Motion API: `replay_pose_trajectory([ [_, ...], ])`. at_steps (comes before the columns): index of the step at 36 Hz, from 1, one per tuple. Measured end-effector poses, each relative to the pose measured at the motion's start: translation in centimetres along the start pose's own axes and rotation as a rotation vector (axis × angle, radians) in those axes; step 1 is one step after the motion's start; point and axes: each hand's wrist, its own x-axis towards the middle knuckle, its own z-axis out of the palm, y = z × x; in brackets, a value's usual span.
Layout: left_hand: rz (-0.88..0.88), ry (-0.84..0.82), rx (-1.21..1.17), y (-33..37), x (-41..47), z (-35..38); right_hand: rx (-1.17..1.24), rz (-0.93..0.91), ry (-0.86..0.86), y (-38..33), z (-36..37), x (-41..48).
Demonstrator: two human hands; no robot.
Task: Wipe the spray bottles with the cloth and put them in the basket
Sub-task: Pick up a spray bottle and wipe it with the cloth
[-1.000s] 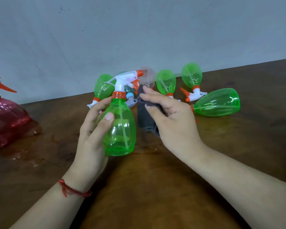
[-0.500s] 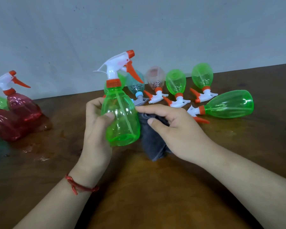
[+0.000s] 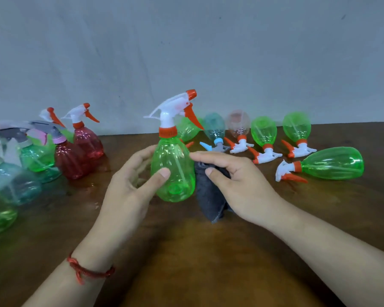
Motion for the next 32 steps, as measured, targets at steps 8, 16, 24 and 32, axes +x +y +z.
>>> replay_pose_trajectory([
  [8,-0.057,0.255,0.158,0.6,-2.8,-11.0,-0.05,-0.03,-0.16,-3.6,11.4,5.4],
  [16,-0.167,0.446,0.582,-1.4,-1.6,-19.8,-0.223,-0.036,-0.329,-6.0,21.8,11.9],
  [24,-0.311,0.441,0.891,-4.9,0.9,-24.0,-0.185,0.094,-0.426,-6.6,27.0,15.5],
  [32,-0.385,0.42,0.998,-6.2,1.5,-23.7,-0.131,0.161,-0.411,-5.6,27.5,16.2],
])
